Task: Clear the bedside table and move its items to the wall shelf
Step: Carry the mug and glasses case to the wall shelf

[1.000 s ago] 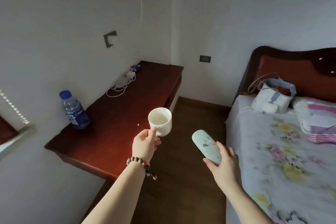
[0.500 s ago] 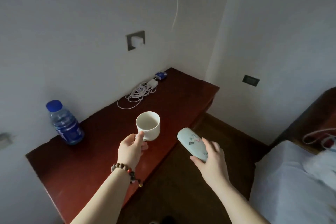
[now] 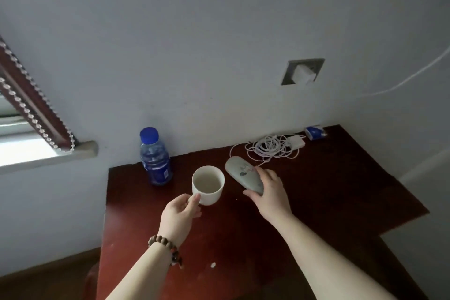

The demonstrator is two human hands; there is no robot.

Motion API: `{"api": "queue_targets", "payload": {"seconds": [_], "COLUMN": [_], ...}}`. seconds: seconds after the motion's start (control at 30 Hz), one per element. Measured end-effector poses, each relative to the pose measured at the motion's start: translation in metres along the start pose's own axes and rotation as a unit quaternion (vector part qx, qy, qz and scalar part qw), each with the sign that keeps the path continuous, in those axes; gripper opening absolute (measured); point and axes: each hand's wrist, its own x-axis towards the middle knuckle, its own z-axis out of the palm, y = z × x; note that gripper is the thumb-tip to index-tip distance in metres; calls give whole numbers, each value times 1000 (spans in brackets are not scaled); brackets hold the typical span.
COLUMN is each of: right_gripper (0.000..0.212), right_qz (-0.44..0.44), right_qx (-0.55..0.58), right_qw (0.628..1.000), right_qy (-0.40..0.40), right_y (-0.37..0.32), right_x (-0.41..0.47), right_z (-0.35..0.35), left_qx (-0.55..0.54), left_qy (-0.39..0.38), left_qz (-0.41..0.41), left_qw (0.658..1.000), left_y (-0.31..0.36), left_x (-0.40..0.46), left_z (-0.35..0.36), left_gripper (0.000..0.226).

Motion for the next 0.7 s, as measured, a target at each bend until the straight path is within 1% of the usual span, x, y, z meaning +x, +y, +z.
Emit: {"api": "queue_targets", "payload": {"seconds": [0.1,0.23,0.4,0.47,0.57,0.7], "right_gripper": [77,76,75,74,73,72], "right_qz": [-77,-168,-254,-270,-269,-285], "right_qx": [-23,-86,-135,-144,-126,-170], "right_qw": [994,972,930,920,924,926], "right_qy": [-67,-143,-227,-246,-240,-180], "right_y": [-7,-11,-12,-13,-15,-18], "right_x": [39,84,127,137,148,152], "right_z": [25,52,74,78,83,84], "left_qx": [-11,-22,-31,-45,-49,-66], "left_qy": [31,94,158,179,205,219], "left_qz": [-21,-44,-68,-81,-88,-97], "left_qw": [999,994,985,979,974,969], "left_y": [-9,-15,-21,-22,-23,-19], "left_x": [-5,-13,-23,-25,-25,-21], "left_z": [-9,-18,-20,-16,-8,3], "left_gripper": [29,29,32,32,32,34]}}
